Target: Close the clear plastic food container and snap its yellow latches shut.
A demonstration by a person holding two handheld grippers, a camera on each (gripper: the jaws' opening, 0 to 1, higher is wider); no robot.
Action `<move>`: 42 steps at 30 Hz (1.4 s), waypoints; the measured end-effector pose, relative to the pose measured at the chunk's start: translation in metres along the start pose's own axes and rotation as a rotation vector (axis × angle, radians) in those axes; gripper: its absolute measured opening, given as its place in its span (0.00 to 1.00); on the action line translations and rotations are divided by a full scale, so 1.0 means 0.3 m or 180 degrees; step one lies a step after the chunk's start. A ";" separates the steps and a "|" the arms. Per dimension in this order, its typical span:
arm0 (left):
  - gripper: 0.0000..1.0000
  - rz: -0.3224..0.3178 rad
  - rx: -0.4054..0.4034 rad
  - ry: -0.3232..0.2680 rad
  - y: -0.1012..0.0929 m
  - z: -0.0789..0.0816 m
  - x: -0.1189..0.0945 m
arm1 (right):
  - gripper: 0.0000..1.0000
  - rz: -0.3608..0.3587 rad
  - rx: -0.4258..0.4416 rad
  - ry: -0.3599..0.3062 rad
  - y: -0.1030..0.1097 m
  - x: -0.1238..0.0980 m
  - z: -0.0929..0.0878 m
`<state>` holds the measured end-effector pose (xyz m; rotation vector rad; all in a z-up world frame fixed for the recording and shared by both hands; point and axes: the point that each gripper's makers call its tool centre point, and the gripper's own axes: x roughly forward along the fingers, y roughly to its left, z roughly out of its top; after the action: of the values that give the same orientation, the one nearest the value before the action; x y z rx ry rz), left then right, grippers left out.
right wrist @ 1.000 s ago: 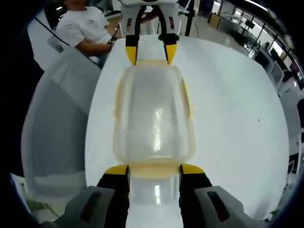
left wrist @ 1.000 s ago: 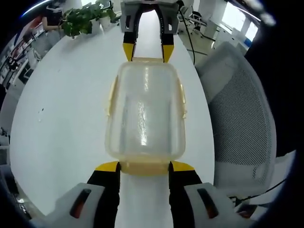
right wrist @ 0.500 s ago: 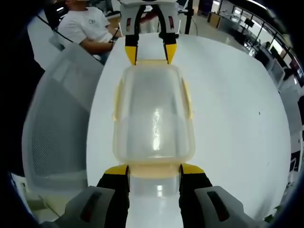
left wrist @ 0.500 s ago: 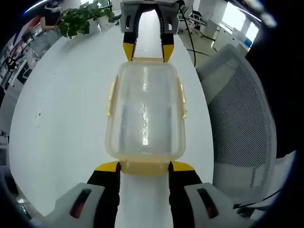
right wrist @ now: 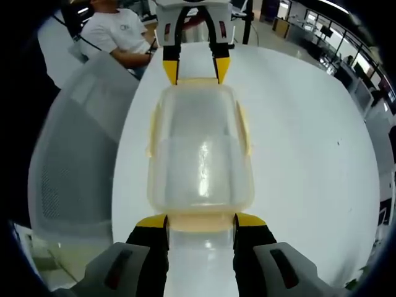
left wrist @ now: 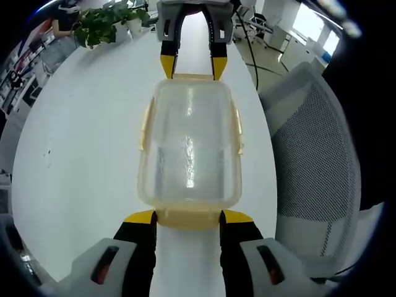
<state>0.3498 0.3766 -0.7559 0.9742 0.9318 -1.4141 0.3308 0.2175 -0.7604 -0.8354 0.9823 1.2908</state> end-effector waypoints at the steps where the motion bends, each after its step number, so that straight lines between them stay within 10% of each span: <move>1: 0.39 0.0004 -0.0004 -0.0006 -0.002 0.008 0.002 | 0.39 0.0002 0.0000 -0.0001 0.000 0.000 -0.009; 42: 0.39 -0.0005 0.0038 -0.0031 0.004 0.146 0.083 | 0.39 0.0009 0.0043 0.0076 -0.004 -0.038 -0.166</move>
<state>0.3479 0.3270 -0.7641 0.9751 0.9180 -1.4259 0.3261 0.1673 -0.7685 -0.8410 1.0103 1.2779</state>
